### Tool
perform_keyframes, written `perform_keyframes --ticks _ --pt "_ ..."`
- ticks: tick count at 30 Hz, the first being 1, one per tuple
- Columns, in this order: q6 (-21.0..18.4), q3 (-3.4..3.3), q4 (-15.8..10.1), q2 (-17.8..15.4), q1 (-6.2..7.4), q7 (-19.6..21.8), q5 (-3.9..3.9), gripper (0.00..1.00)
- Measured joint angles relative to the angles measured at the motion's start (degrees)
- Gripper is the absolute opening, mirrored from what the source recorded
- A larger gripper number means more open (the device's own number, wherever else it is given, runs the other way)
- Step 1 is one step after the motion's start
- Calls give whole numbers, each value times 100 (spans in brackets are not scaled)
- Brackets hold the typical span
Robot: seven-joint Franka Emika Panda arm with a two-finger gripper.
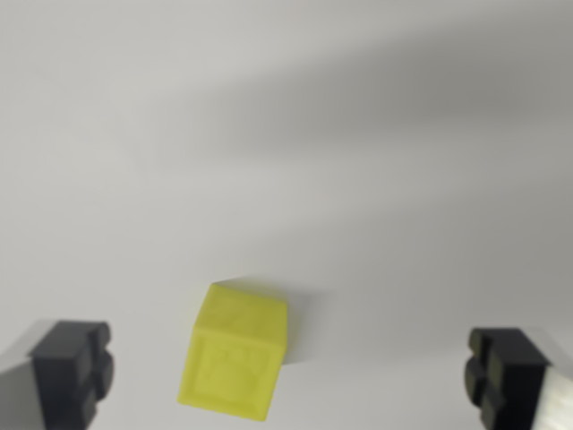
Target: Pick yellow cube
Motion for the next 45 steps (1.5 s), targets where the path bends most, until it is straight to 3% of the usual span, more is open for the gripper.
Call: perform_keyframes --ticks 28,45 --pt "1507 0 -1071 353 615 1484 -30 100" --pt "2462 -7 -1503 834 1044 2547 -170 100"
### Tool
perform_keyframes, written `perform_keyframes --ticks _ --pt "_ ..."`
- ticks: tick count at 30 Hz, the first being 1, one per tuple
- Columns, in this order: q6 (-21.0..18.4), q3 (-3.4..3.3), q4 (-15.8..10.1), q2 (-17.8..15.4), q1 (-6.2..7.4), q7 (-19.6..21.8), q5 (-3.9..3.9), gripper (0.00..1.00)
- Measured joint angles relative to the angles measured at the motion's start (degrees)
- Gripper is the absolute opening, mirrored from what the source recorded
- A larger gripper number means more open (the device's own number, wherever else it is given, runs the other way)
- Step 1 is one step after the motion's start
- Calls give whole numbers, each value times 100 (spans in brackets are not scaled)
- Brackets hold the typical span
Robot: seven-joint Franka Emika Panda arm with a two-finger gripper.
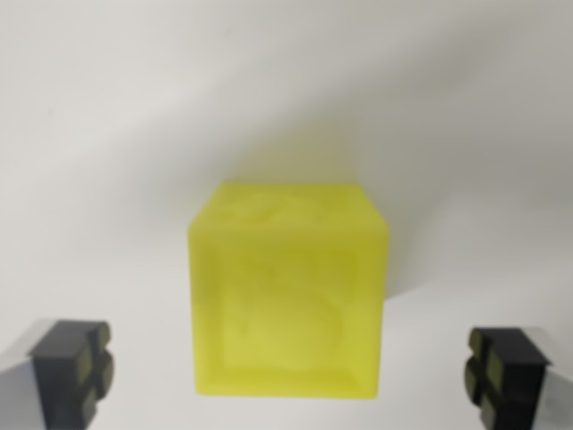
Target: Pick yellow cube
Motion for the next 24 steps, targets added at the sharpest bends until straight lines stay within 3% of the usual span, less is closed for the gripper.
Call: perform_keyframes --ticks 11,24 --pt "307 -6 35 346 22 160 -93 100" --pt "818 -42 200 1020 -5 392 -382 100"
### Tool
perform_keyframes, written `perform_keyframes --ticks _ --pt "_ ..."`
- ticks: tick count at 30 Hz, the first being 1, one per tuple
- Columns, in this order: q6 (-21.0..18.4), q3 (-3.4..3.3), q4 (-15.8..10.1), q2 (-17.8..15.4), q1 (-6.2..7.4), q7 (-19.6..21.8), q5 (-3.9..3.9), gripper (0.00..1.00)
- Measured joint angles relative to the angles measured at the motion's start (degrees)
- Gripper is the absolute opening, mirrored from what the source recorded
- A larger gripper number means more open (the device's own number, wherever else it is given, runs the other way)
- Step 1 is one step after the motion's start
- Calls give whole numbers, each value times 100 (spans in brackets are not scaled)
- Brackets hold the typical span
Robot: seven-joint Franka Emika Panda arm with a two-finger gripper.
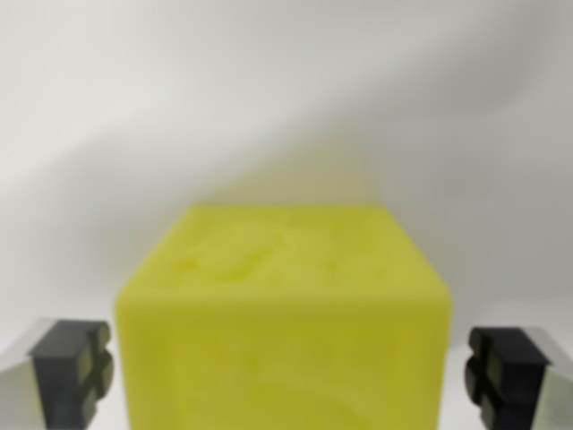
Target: Pick yellow cube
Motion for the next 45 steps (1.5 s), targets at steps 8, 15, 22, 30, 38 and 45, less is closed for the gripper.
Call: perform_keyframes --ticks 8,15,22,30,38,45 --pt "-15 67 1 -19 -124 187 -248 0" --pt "-280 94 -97 -385 -90 -19 22 0" --pt "-568 61 -179 -757 -2 -187 249 0" --pt "-915 50 -252 -1175 35 -271 361 0" --pt "-1275 48 -298 -1585 53 -316 424 0" --pt "-1600 47 -320 -1931 62 -342 460 0"
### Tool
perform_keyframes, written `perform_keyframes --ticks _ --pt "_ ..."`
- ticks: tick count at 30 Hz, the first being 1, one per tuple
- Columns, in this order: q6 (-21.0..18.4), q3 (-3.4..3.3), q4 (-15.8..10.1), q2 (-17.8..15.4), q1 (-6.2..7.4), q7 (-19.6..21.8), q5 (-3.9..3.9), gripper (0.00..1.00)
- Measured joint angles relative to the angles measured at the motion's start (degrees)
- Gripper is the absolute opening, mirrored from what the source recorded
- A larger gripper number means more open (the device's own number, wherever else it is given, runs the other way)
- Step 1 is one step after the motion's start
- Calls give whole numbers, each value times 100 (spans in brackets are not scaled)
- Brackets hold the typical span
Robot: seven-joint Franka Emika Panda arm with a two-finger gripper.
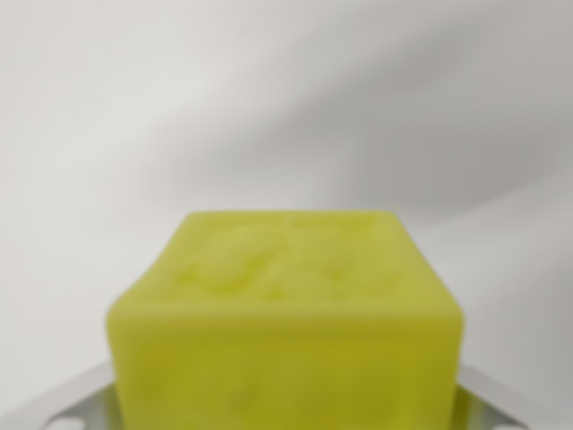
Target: Pick yellow cube
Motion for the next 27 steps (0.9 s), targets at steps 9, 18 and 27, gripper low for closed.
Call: perform_keyframes --ticks 9,18,27 --pt "-427 0 -4 -428 7 -23 32 0" --pt "-858 -1 23 -832 10 -38 54 0" --pt "-1289 -1 80 -1204 12 -49 69 0"
